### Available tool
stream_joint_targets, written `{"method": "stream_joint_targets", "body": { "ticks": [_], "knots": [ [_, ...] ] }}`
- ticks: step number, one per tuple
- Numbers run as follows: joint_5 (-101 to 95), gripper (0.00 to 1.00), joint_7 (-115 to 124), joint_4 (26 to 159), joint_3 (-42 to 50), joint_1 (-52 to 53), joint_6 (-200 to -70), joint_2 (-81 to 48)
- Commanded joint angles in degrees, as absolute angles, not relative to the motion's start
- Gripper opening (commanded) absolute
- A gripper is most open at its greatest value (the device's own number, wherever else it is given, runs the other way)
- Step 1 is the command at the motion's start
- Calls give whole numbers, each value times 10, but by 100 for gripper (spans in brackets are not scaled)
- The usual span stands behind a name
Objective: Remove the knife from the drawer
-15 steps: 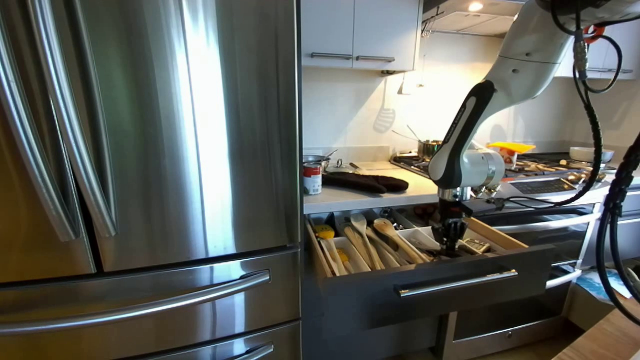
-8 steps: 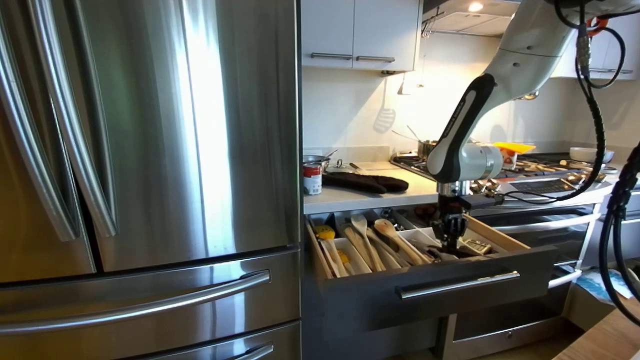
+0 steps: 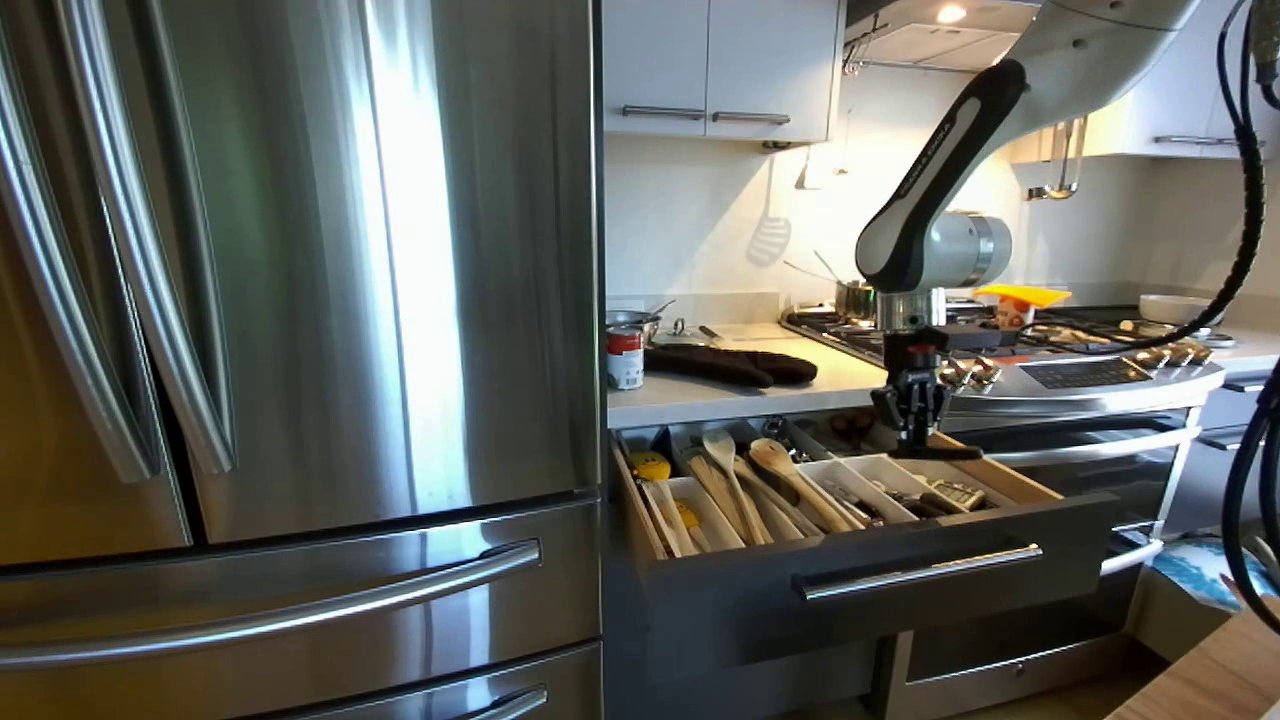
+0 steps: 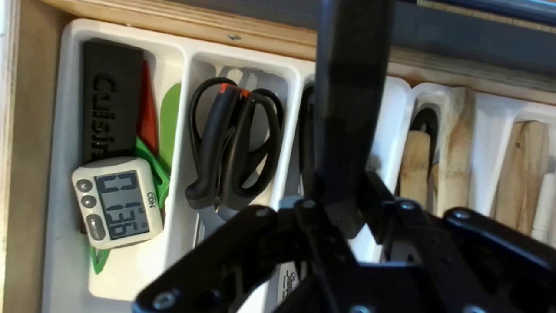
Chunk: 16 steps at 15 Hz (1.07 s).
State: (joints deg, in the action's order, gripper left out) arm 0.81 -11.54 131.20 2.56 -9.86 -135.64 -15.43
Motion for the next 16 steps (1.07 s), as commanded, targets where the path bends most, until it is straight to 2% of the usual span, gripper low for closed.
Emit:
{"method": "stream_joint_targets", "body": {
  "ticks": [1,8,12,16],
  "knots": [
    [16,7,-112,1331,38,-95,-1315,-77],
    [93,7,-125,1307,52,-95,-1380,-21],
    [94,7,-119,1267,58,-95,-1463,-53],
    [71,7,-104,1182,65,-100,-1492,-132]
  ]
}}
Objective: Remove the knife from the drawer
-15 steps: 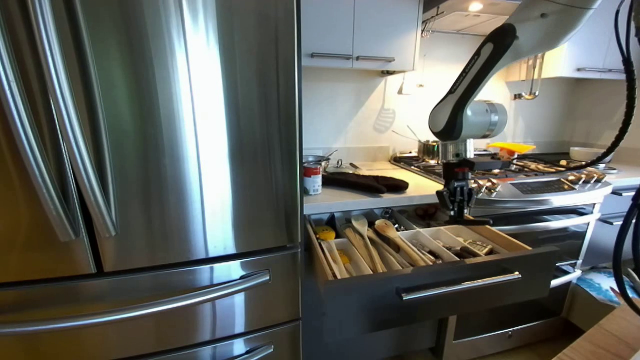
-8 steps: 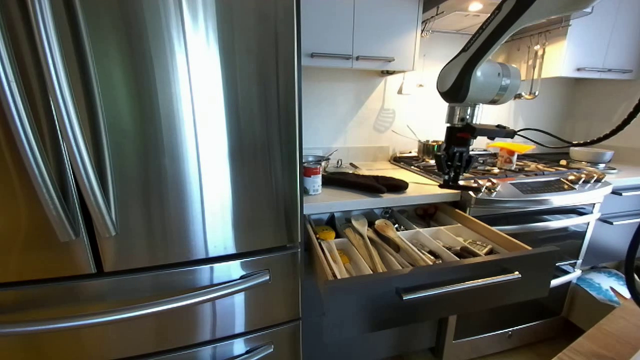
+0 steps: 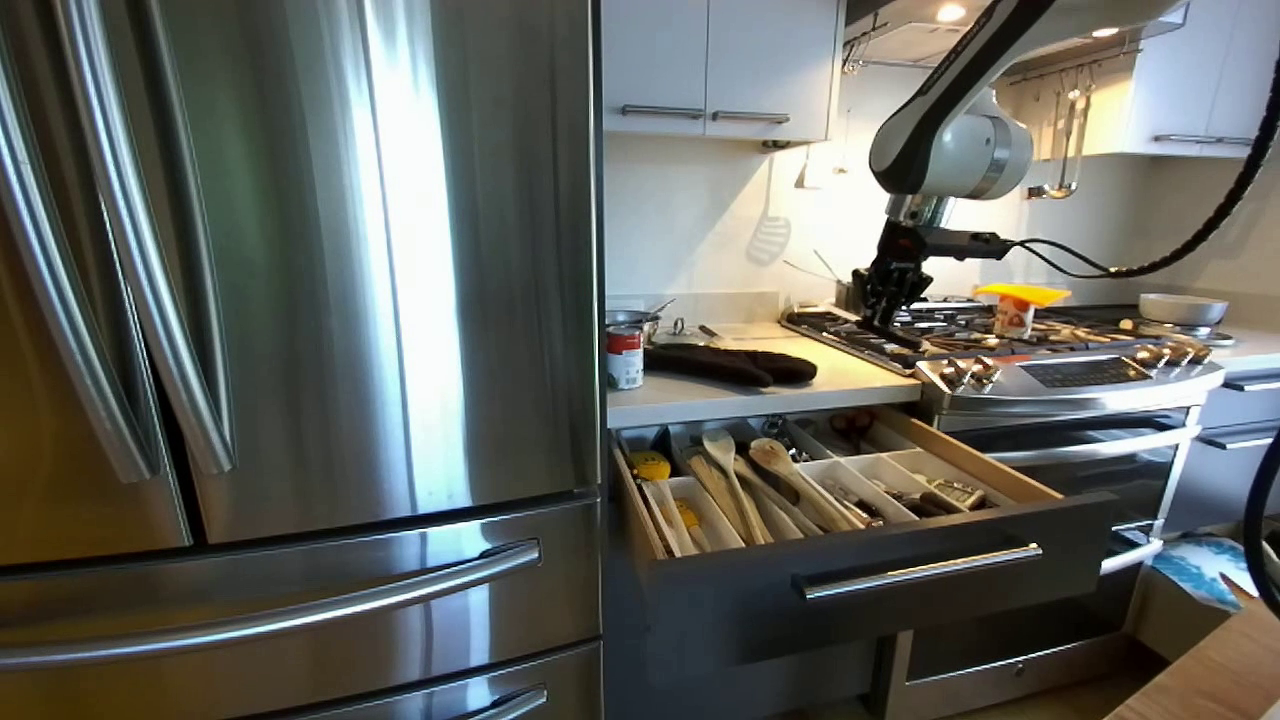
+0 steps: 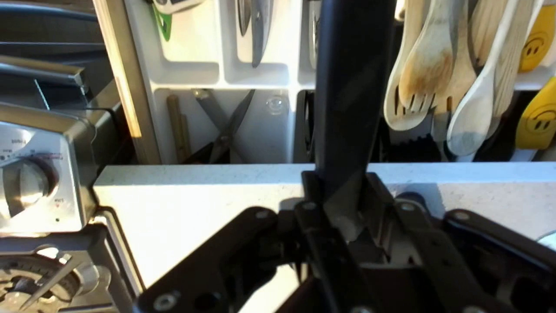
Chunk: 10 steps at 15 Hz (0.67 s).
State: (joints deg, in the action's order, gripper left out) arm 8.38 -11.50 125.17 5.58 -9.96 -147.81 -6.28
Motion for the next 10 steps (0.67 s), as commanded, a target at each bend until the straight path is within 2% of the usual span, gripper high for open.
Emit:
{"method": "stream_joint_targets", "body": {
  "ticks": [1,10],
  "knots": [
    [66,7,-98,1157,67,-101,-1493,-155],
    [1,7,-55,865,91,-120,-1428,-386]
  ]
}}
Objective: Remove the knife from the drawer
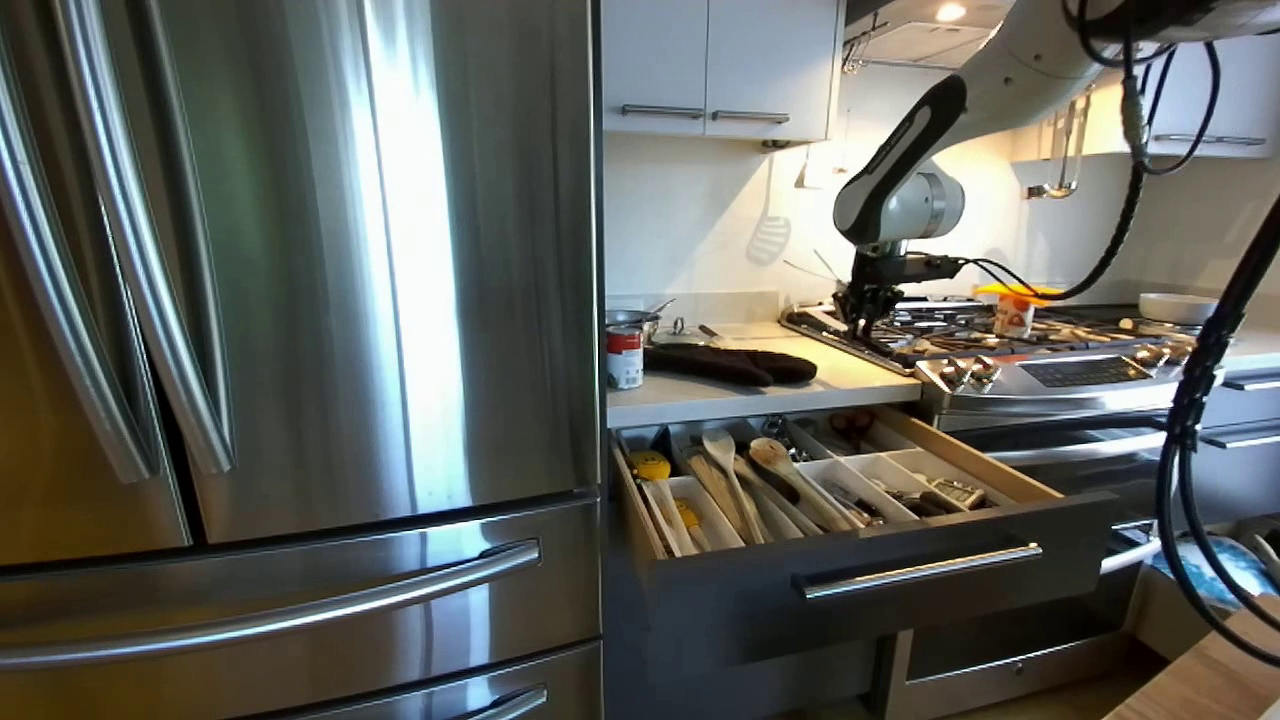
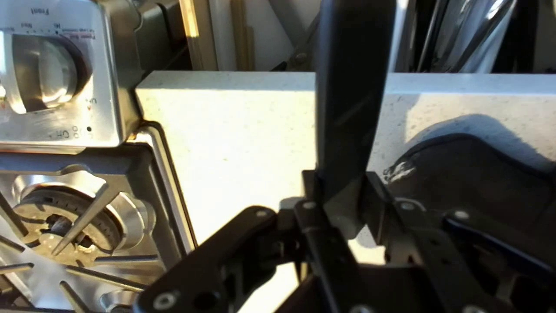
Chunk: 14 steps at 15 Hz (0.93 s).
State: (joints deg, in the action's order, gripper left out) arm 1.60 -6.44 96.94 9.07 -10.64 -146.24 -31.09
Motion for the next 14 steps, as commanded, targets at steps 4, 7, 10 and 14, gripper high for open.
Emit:
{"method": "stream_joint_targets", "body": {
  "ticks": [4,7,10,14],
  "knots": [
    [-1,7,-58,764,89,-137,-1407,-468],
    [3,7,-59,700,87,-152,-1393,-516],
    [-7,7,-55,643,96,-159,-1390,-558],
    [-9,7,-62,585,97,-174,-1361,-595]
  ]
}}
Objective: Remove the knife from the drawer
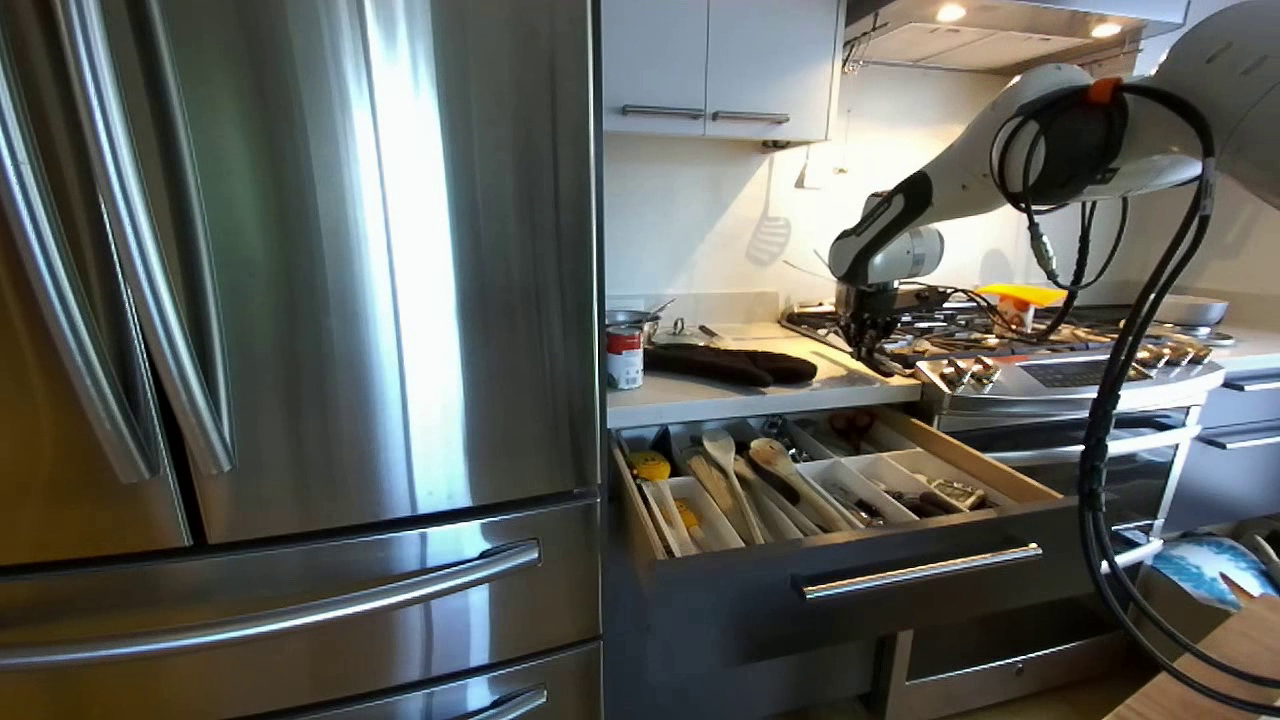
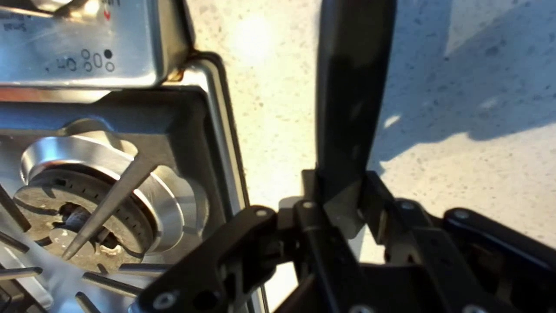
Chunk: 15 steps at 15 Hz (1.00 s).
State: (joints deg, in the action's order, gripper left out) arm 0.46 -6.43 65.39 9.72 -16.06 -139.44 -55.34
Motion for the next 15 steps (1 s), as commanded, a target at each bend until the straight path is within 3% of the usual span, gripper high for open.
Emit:
{"method": "stream_joint_targets", "body": {
  "ticks": [1,10,11,12,15],
  "knots": [
    [-12,7,-64,569,97,-176,-1356,-606],
    [-24,7,-76,476,94,-189,-1299,-666],
    [-25,16,-78,467,94,-191,-1297,-671],
    [-24,38,-80,459,93,-192,-1292,-674],
    [-15,63,-90,460,97,-188,-1283,-667]
  ]
}}
